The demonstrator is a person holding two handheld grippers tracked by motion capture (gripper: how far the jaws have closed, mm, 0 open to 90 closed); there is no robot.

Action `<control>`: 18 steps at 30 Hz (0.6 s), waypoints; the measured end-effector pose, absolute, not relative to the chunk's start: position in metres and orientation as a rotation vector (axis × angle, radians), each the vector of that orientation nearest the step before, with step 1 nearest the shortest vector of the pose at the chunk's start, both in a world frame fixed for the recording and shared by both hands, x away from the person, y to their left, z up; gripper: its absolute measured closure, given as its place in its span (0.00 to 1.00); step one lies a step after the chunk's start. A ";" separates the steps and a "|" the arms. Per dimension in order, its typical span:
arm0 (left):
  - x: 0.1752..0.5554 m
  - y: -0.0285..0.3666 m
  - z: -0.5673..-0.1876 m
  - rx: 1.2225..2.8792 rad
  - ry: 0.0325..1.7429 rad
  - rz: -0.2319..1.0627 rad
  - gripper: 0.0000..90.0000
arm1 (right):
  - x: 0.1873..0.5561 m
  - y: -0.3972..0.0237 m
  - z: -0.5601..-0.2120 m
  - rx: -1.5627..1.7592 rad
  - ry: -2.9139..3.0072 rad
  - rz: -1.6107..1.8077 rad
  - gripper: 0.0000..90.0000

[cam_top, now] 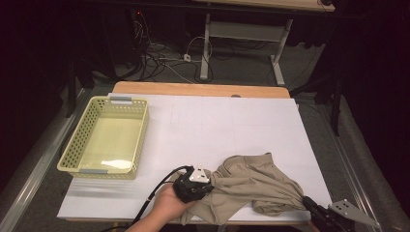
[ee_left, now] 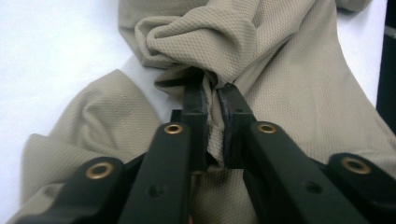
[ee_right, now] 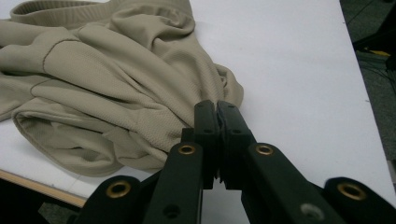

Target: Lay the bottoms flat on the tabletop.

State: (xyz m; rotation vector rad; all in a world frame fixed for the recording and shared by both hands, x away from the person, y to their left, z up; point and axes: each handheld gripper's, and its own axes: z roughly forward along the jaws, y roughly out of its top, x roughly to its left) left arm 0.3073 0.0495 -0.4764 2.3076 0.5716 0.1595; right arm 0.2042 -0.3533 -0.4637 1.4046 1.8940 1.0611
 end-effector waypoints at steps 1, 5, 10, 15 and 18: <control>0.307 0.052 -0.474 2.297 0.580 0.177 0.91 | 0.205 -0.352 -0.464 1.396 1.899 1.064 0.98; 0.306 0.075 -0.466 2.226 0.639 0.229 0.91 | 0.211 -0.348 -0.462 1.380 1.913 1.086 0.98; 0.304 0.111 -0.464 2.172 0.738 0.263 0.91 | 0.228 -0.333 -0.461 1.321 1.968 1.122 0.98; 0.293 0.144 -0.464 2.128 0.833 0.279 0.91 | 0.251 -0.305 -0.459 1.224 2.055 1.149 0.98; 0.284 0.161 -0.465 2.113 0.883 0.295 0.91 | 0.264 -0.288 -0.457 1.174 2.103 1.165 0.97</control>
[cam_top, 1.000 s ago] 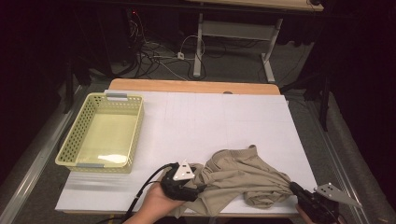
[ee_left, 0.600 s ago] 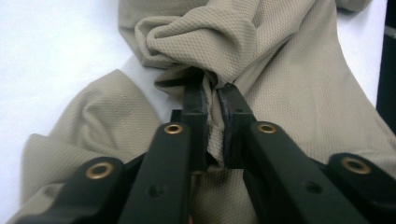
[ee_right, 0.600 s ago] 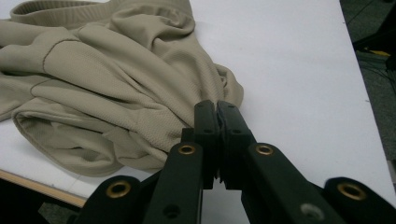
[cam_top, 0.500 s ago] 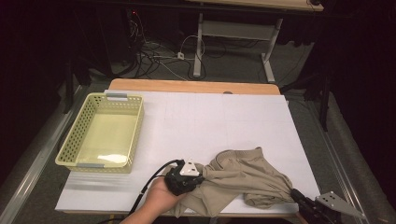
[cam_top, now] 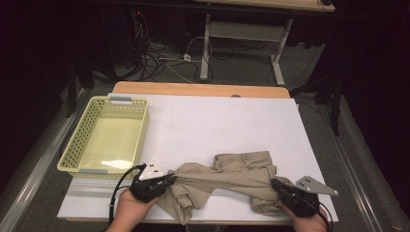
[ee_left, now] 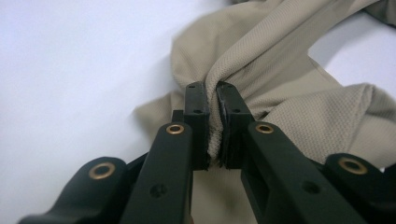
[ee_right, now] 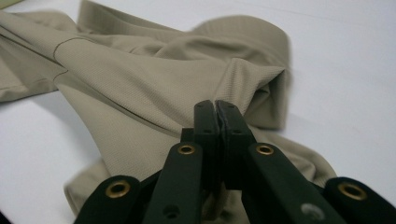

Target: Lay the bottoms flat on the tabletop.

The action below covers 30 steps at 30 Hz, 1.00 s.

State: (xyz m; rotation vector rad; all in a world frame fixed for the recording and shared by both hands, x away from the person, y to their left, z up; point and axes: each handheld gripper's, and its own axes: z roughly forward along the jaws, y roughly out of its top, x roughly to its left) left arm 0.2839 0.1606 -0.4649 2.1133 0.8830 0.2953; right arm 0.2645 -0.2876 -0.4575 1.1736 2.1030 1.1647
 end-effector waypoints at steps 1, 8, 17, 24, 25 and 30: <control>0.281 0.166 -0.465 2.110 0.898 0.301 0.91 | 0.269 -0.282 -0.457 1.153 2.119 1.167 0.97; 0.258 0.182 -0.467 2.120 0.932 0.294 0.91 | 0.293 -0.255 -0.457 1.076 2.192 1.191 0.96; 0.252 0.164 -0.468 2.173 0.822 0.218 0.90 | 0.296 -0.254 -0.455 1.070 2.191 1.208 0.96; 0.261 0.159 -0.462 2.119 0.800 0.206 0.64 | 0.281 -0.262 -0.454 1.072 2.180 1.187 0.97; 0.262 0.158 -0.461 2.094 0.789 0.202 0.62 | 0.278 -0.263 -0.454 1.070 2.181 1.175 0.97; 0.271 0.149 -0.455 2.063 0.737 0.205 0.54 | 0.261 -0.269 -0.455 1.078 2.173 1.153 0.97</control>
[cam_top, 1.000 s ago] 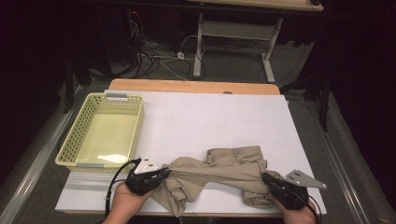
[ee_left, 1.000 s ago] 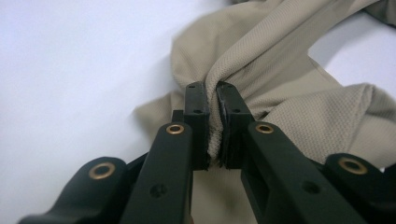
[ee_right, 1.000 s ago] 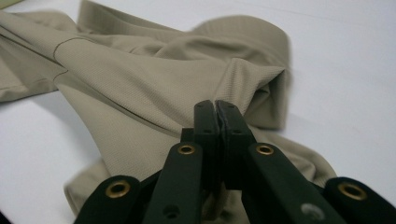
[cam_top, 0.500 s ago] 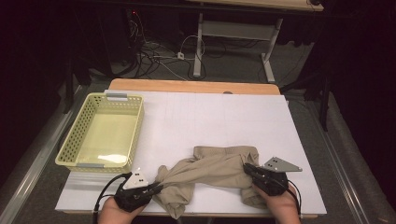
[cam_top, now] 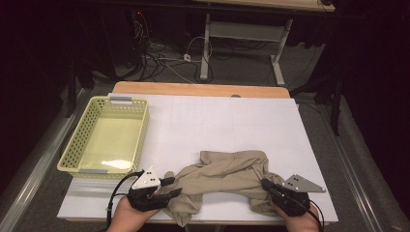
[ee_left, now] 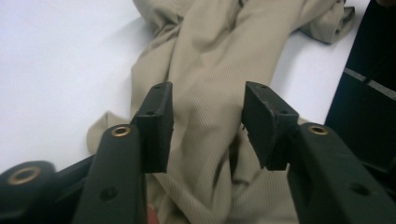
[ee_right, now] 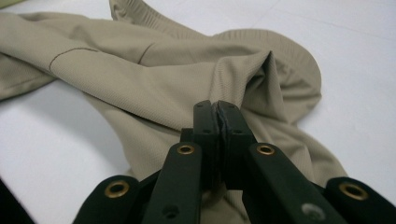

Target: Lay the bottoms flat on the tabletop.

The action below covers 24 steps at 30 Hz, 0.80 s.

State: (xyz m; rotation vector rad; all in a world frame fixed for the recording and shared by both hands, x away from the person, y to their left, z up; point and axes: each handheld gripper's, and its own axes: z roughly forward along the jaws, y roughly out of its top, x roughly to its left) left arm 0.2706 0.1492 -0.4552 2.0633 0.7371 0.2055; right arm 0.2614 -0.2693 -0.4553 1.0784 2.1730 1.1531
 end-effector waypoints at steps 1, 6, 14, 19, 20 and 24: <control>0.273 0.147 -0.455 2.054 0.736 0.198 0.52 | 0.258 -0.270 -0.456 1.079 2.173 1.143 0.97; 0.287 0.139 -0.457 2.053 0.766 0.199 0.52 | 0.241 -0.278 -0.457 1.097 2.162 1.121 0.97; 0.307 0.129 -0.467 2.118 0.832 0.202 0.52 | 0.222 -0.296 -0.459 1.156 2.126 1.094 0.97; 0.313 0.125 -0.470 2.133 0.836 0.183 0.52 | 0.214 -0.311 -0.458 1.206 2.076 1.083 0.99; 0.313 0.123 -0.470 2.141 0.826 0.184 0.52 | 0.213 -0.314 -0.457 1.218 2.066 1.074 0.99; 0.311 0.114 -0.471 2.168 0.786 0.174 0.53 | 0.211 -0.323 -0.457 1.254 2.041 1.084 0.99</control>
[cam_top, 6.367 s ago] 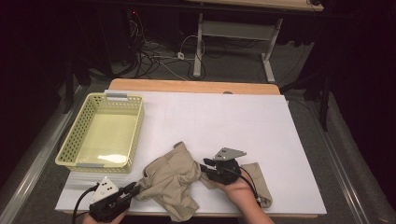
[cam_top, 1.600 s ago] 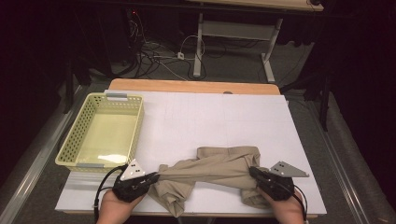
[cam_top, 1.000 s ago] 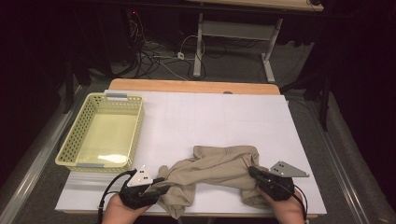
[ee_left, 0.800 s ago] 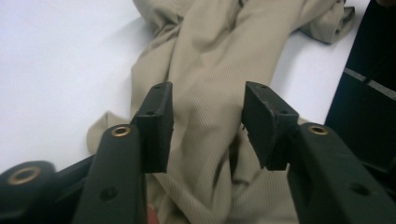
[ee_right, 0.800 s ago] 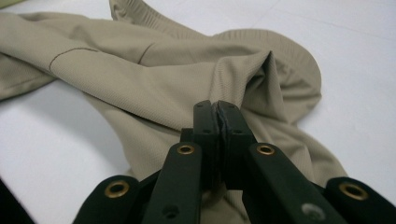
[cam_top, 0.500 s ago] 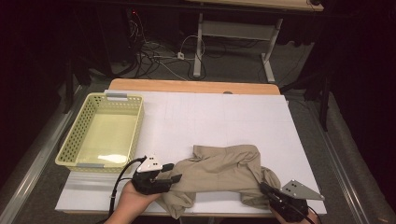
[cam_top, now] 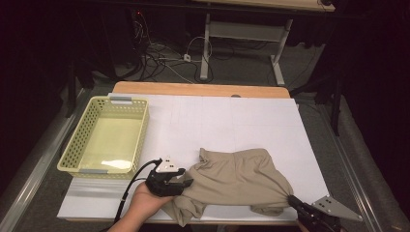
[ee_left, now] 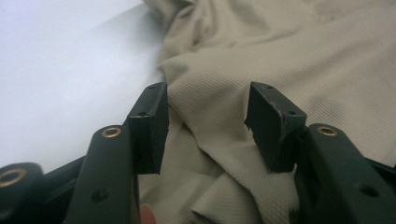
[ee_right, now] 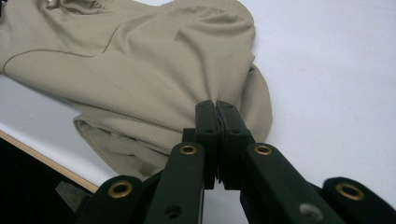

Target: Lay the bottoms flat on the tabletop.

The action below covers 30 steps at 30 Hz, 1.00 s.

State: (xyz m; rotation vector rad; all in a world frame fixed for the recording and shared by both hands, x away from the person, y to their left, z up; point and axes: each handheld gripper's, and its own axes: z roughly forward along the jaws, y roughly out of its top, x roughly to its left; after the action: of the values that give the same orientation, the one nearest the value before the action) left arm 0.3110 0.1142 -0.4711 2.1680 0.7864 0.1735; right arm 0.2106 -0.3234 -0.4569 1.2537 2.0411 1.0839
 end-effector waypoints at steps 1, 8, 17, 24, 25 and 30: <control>0.311 0.111 -0.472 2.172 0.777 0.166 0.53 | 0.210 -0.324 -0.457 1.259 2.041 1.086 0.99; 0.303 0.099 -0.471 2.249 0.684 0.241 0.83 | 0.214 -0.319 -0.451 1.221 2.041 1.121 0.88; 0.295 0.112 -0.460 2.199 0.683 0.299 0.97 | 0.237 -0.312 -0.442 1.244 2.002 1.157 0.67; 0.309 0.119 -0.462 2.091 0.859 0.268 0.71 | 0.244 -0.313 -0.441 1.256 1.993 1.169 0.65; 0.312 0.116 -0.463 2.092 0.861 0.265 0.68 | 0.246 -0.312 -0.441 1.259 1.992 1.173 0.64; 0.313 0.099 -0.481 2.207 0.829 0.220 0.66 | 0.260 -0.307 -0.443 1.272 2.014 1.171 0.57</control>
State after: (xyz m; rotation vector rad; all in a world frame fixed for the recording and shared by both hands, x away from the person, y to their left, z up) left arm 0.3133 0.0991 -0.4806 2.2069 0.8290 0.2203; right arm 0.2604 -0.3074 -0.4429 1.2723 2.0141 1.1708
